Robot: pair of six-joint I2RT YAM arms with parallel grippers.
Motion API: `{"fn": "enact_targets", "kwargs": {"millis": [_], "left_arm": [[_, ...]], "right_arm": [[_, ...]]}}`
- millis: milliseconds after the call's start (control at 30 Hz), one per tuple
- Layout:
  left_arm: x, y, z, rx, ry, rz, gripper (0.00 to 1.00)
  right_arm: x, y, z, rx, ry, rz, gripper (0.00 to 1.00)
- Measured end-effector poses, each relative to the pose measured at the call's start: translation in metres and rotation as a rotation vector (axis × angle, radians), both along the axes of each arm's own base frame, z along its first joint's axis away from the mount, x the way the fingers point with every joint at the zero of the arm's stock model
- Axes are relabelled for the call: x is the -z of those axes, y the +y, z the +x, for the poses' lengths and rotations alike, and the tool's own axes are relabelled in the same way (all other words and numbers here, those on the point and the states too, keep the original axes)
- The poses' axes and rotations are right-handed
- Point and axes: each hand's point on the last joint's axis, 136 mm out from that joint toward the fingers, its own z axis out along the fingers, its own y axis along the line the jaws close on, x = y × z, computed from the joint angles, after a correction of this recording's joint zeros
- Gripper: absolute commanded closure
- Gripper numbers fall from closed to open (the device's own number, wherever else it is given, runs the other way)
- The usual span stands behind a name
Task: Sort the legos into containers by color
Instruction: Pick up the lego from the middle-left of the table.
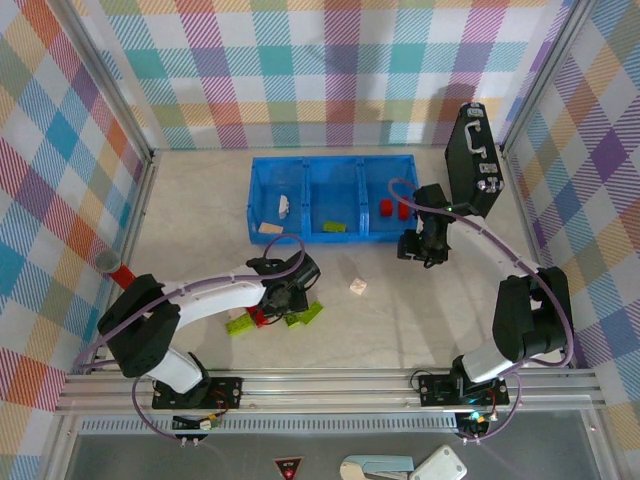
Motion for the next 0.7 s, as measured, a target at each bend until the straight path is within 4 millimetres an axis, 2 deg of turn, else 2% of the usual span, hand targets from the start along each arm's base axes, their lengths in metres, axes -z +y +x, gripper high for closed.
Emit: {"fn": "enact_targets", "kwargs": {"millis": [100, 267, 700], "left_arm": [[0.006, -0.001, -0.002, 0.001, 0.012, 0.009, 0.38], [0.011, -0.007, -0.001, -0.006, 0.017, -0.003, 0.44], [0.018, -0.011, -0.003, -0.002, 0.031, -0.014, 0.54]], "right_arm": [[0.002, -0.001, -0.002, 0.001, 0.006, -0.005, 0.45], [0.007, -0.004, -0.007, 0.003, 0.018, -0.020, 0.45], [0.004, -0.006, -0.006, 0.006, 0.004, -0.023, 0.45]]}}
